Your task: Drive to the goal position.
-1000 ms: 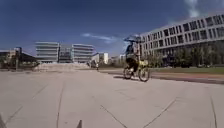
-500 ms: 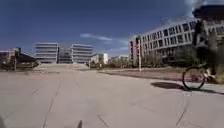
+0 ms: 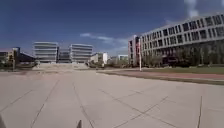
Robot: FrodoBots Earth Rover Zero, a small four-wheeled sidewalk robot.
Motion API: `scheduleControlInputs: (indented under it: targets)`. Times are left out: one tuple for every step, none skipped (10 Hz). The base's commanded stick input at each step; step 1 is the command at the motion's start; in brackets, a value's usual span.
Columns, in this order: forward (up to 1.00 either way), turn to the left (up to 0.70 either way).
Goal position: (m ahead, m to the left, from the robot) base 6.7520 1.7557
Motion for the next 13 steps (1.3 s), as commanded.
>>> scheduleControlInputs:
  targets:
    - [0.58,-0.01]
    - [0.58,-0.01]
    - [0.58,-0.01]
    - [0.58,-0.01]
    - [0.58,-0.01]
    - [0.58,-0.01]
    - [0.58,-0.01]
    - [0.58,-0.01]
    - [0.58,-0.01]
    - [0.58,-0.01]
    - [0.58,-0.01]
    - [0.58,-0.01]
    - [0.58,-0.01]
